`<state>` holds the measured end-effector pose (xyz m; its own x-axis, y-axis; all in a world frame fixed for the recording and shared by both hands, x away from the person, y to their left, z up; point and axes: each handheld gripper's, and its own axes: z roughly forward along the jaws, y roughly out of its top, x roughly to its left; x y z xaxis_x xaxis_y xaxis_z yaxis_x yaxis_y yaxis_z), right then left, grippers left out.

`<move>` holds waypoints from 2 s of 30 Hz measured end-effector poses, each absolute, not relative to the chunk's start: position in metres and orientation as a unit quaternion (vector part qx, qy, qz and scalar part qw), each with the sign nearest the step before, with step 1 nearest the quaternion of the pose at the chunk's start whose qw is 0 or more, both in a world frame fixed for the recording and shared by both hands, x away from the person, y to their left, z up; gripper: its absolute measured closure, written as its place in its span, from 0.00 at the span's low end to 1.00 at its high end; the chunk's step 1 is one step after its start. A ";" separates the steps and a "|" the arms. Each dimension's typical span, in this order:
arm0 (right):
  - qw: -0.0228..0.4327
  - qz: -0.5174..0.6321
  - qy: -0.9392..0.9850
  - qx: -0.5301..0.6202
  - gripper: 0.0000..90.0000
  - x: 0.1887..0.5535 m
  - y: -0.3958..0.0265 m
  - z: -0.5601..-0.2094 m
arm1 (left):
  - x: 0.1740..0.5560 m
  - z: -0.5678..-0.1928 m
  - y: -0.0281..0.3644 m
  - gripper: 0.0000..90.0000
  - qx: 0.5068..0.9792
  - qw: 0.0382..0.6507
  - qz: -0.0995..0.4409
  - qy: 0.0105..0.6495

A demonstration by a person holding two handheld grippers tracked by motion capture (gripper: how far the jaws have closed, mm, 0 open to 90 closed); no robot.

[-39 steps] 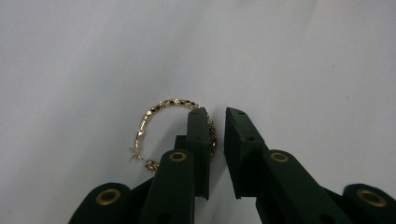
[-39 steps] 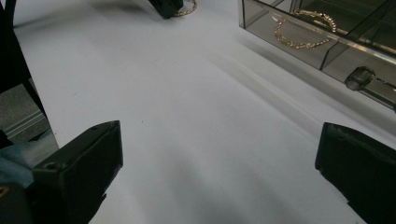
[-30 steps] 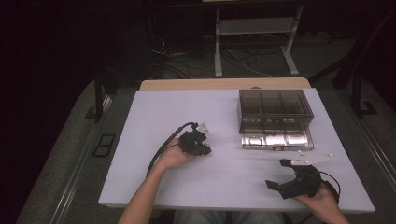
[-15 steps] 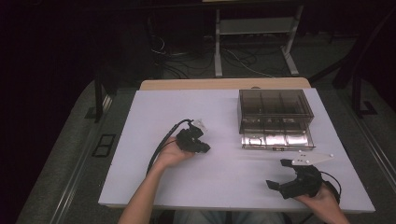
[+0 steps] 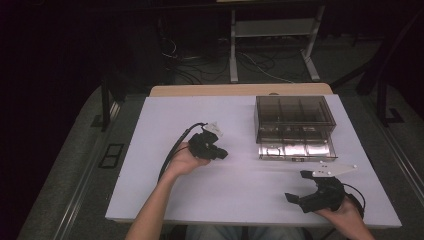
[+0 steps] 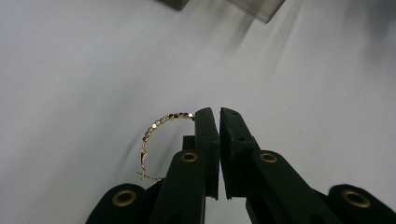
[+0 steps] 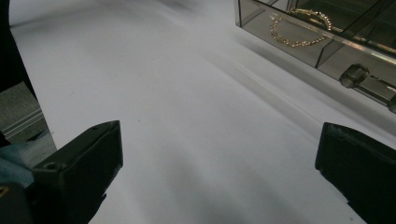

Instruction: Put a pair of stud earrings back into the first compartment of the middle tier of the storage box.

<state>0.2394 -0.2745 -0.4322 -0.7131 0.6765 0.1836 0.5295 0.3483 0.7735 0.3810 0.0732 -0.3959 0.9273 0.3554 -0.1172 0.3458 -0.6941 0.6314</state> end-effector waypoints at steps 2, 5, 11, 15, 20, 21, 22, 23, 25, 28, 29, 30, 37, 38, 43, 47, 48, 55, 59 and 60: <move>0.085 0.435 0.818 0.368 0.00 0.239 -0.274 -0.432 | 0.380 -0.389 0.069 0.95 0.920 0.345 0.012 0.184; 0.085 0.435 0.818 0.368 0.00 0.239 -0.275 -0.432 | 0.380 -0.383 0.065 0.95 0.918 0.352 0.013 0.182; 0.085 0.436 0.816 0.370 0.00 0.239 -0.276 -0.431 | 0.381 -0.374 0.059 0.95 0.918 0.360 0.006 0.166; 0.086 0.437 0.816 0.370 0.00 0.239 -0.276 -0.431 | 0.381 -0.368 0.054 0.95 0.919 0.361 0.006 0.158; 0.086 0.437 0.816 0.369 0.00 0.239 -0.276 -0.431 | 0.381 -0.361 0.048 0.95 0.918 0.365 0.010 0.157; 0.086 0.437 0.815 0.369 0.00 0.239 -0.276 -0.431 | 0.382 -0.360 0.048 0.95 0.918 0.365 0.012 0.154; 0.087 0.437 0.816 0.369 0.00 0.239 -0.276 -0.431 | 0.382 -0.358 0.047 0.95 0.920 0.361 0.011 0.152; 0.086 0.437 0.815 0.369 0.00 0.239 -0.276 -0.431 | 0.382 -0.357 0.046 0.95 0.920 0.361 0.011 0.151; 0.087 0.437 0.815 0.370 0.00 0.239 -0.277 -0.431 | 0.383 -0.355 0.043 0.95 0.923 0.357 0.014 0.146; 0.087 0.437 0.815 0.370 0.00 0.239 -0.276 -0.431 | 0.384 -0.350 0.040 0.95 0.924 0.355 0.018 0.139; 0.086 0.437 0.815 0.371 0.00 0.239 -0.276 -0.431 | 0.383 -0.348 0.038 0.95 0.925 0.353 0.018 0.140; 0.087 0.437 0.816 0.369 0.00 0.239 -0.276 -0.431 | 0.383 -0.346 0.037 0.95 0.924 0.356 0.018 0.139; 0.088 0.439 0.814 0.370 0.00 0.239 -0.277 -0.431 | 0.382 -0.335 0.026 0.95 0.926 0.354 0.025 0.125; 0.088 0.439 0.814 0.370 0.00 0.239 -0.277 -0.431 | 0.383 -0.334 0.025 0.95 0.927 0.354 0.027 0.121; 0.087 0.439 0.814 0.371 0.00 0.239 -0.277 -0.431 | 0.383 -0.331 0.019 0.95 0.928 0.354 0.027 0.115; 0.088 0.439 0.813 0.373 0.00 0.239 -0.278 -0.430 | 0.383 -0.330 0.012 0.95 0.930 0.352 0.026 0.106; 0.089 0.439 0.813 0.372 0.00 0.239 -0.278 -0.430 | 0.383 -0.330 0.011 0.95 0.929 0.354 0.025 0.109; 0.088 0.438 0.813 0.372 0.00 0.239 -0.278 -0.430 | 0.381 -0.328 -0.002 0.95 0.928 0.359 0.025 0.098; 0.088 0.439 0.813 0.373 0.00 0.239 -0.278 -0.430 | 0.381 -0.326 -0.012 0.95 0.928 0.360 0.022 0.091; 0.089 0.439 0.813 0.373 0.00 0.238 -0.278 -0.430 | 0.381 -0.326 -0.013 0.95 0.928 0.360 0.022 0.090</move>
